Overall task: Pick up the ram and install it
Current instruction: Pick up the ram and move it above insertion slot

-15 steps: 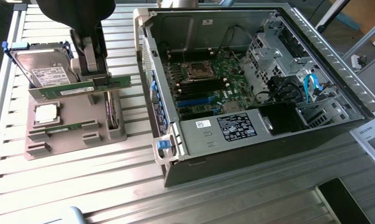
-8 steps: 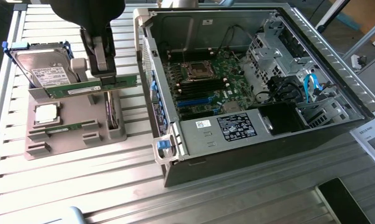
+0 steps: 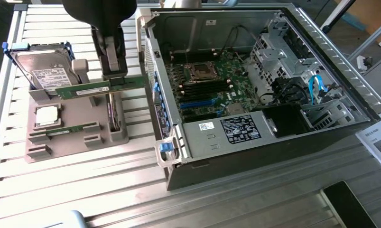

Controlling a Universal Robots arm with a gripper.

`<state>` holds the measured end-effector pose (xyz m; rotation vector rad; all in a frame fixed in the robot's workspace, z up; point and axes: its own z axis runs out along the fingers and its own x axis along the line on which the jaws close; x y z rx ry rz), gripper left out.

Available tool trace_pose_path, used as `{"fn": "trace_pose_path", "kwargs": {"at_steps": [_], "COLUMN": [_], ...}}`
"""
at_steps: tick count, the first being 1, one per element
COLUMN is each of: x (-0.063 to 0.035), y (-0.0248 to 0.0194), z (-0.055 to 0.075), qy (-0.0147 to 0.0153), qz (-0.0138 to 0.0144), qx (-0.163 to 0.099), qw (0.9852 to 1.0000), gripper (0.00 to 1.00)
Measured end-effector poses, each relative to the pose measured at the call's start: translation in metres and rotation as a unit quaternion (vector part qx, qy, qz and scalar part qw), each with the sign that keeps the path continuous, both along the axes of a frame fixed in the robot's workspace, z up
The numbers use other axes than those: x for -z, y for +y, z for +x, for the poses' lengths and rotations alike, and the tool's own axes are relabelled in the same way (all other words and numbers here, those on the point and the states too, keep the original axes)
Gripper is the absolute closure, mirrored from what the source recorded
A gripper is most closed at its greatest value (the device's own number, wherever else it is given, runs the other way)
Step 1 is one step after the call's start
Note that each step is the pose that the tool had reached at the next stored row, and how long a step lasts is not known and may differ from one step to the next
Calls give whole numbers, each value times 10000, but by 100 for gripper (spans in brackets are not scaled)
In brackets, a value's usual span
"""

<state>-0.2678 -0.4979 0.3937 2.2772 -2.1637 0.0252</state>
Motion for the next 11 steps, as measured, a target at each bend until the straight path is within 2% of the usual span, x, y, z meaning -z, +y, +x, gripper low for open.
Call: {"fn": "trace_pose_path", "kwargs": {"at_steps": [11], "x": [0], "y": [0], "z": [165], "qy": [0], "qz": [0], "qx": [0], "qw": [10000], "gripper": [88]}}
